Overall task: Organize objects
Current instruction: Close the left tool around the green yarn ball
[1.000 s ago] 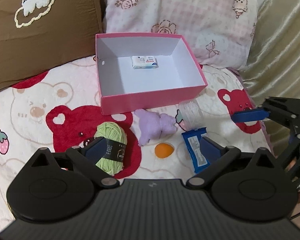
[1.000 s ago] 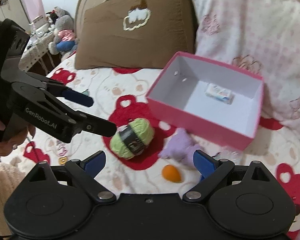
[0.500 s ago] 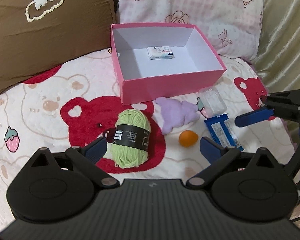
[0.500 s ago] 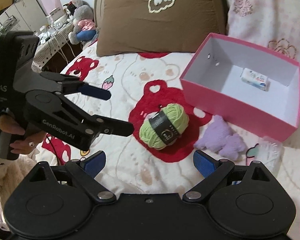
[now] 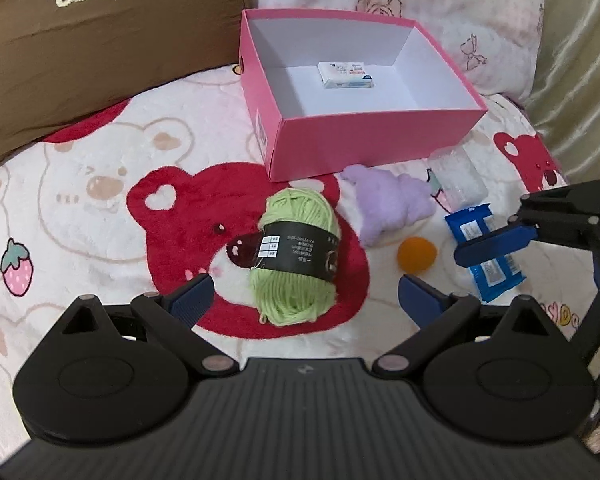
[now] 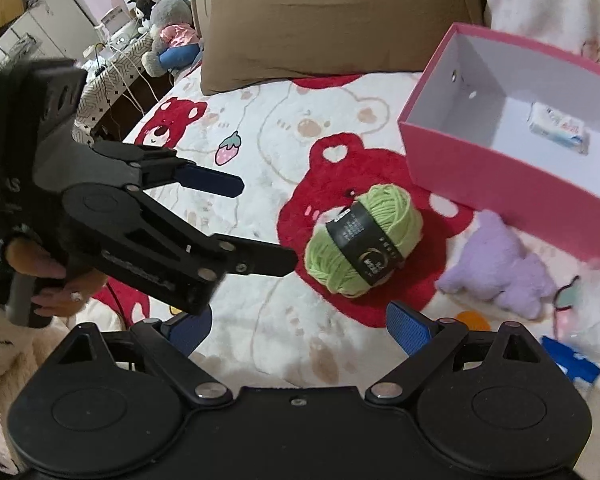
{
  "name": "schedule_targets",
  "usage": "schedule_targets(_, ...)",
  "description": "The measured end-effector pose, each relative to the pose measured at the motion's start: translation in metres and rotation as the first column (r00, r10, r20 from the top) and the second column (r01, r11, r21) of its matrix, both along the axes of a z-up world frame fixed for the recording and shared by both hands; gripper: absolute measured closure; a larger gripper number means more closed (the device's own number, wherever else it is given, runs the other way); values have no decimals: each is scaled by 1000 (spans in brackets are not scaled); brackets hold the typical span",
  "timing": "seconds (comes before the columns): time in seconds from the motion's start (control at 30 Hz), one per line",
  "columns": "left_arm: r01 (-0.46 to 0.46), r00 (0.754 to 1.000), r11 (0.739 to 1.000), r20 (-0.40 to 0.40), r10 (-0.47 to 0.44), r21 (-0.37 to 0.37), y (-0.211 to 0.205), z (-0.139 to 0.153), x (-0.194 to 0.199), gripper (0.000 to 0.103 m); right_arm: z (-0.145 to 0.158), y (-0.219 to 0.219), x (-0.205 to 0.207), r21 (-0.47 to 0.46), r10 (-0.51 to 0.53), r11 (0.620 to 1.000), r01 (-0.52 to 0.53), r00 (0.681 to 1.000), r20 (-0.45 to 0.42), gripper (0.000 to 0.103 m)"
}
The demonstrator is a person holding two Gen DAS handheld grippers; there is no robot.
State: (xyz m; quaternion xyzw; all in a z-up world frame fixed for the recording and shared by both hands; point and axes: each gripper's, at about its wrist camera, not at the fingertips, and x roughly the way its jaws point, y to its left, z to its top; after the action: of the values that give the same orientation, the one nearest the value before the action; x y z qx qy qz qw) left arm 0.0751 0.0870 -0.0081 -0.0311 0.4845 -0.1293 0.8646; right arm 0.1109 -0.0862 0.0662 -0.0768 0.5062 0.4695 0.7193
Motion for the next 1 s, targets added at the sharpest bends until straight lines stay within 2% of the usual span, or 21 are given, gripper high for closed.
schedule_targets(0.1,-30,1000,997,-3,30,-68,6,-5,1,5,-8,5,2,13,-15,1000,15,1000,-10,8)
schedule_targets(0.17,-11,1000,994,12,12,-105,5,-4,0,5,-10,8,-1,17,-23,1000,22,1000,20,9)
schedule_targets(0.3,-1,997,994,72,9,-112,5,2,-3,5,-13,14,-4,23,-23,999,23,999,27,9)
schedule_targets(0.4,8,998,990,65,1,-142,6,-5,0,5,-18,16,-5,28,-27,999,26,999,44,9)
schedule_targets(0.57,17,995,999,94,-13,-33,-1,-17,10,6,-36,19,-4,59,-81,995,81,997,13,9)
schedule_targets(0.67,-4,998,999,58,6,-41,2,-26,14,6,-44,26,-7,61,-101,993,102,995,-24,9)
schedule_targets(0.9,-19,999,999,42,20,-27,9,-44,19,8,-58,38,-10,75,-149,986,148,989,16,9)
schedule_targets(1.0,-33,999,990,-41,28,-136,17,-58,24,8,-69,43,-12,75,-165,984,159,983,81,9)
